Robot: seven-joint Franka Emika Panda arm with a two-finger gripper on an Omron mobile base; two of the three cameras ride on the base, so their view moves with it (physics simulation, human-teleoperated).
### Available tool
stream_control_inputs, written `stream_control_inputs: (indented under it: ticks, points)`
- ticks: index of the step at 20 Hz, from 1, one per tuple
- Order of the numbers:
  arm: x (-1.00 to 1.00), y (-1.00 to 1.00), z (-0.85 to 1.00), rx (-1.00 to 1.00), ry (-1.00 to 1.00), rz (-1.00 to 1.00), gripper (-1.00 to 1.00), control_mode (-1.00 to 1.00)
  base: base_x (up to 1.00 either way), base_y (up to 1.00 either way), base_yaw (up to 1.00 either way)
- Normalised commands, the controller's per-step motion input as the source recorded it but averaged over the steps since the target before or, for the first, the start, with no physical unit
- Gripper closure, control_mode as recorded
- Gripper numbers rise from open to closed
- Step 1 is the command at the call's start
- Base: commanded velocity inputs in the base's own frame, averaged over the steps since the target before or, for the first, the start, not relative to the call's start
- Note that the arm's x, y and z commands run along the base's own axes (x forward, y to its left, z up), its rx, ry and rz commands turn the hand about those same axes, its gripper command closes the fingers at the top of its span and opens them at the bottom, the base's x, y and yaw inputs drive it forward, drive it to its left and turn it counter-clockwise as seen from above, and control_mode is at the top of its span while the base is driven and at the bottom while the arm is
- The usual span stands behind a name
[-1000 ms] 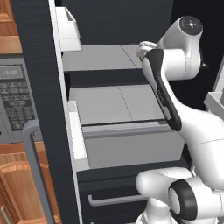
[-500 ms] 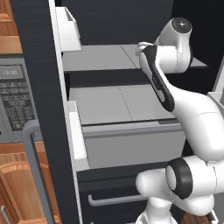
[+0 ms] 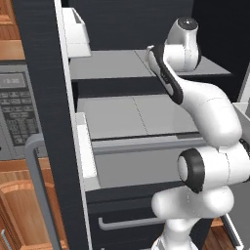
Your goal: Place the cold items (apple and peach) from the fridge in one tupperware on the dining counter. Place the warm items (kebab skewer and hot dog) in the stove area in another tupperware.
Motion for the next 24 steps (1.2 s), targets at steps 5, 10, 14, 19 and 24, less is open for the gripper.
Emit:
stream_control_inputs:
  ticks: [5, 10, 14, 19, 24]
  points:
    - [0.51, -0.08, -0.17, -0.01, 0.02, 0.00, -1.00, -1.00, 0.00, 0.00, 0.00]
    - [0.45, -0.09, -0.26, -0.01, 0.00, 0.00, -1.00, -1.00, 0.00, 0.00, 0.00]
    - [0.48, -0.02, -0.08, 0.00, 0.00, 0.00, -1.00, -1.00, 0.00, 0.00, 0.00]
    - [0.45, 0.00, -0.02, 0.00, 0.00, 0.01, -1.00, -1.00, 0.00, 0.00, 0.00]
    - [0.30, 0.00, -0.14, 0.00, 0.02, 0.00, 1.00, -1.00, 0.00, 0.00, 0.00]
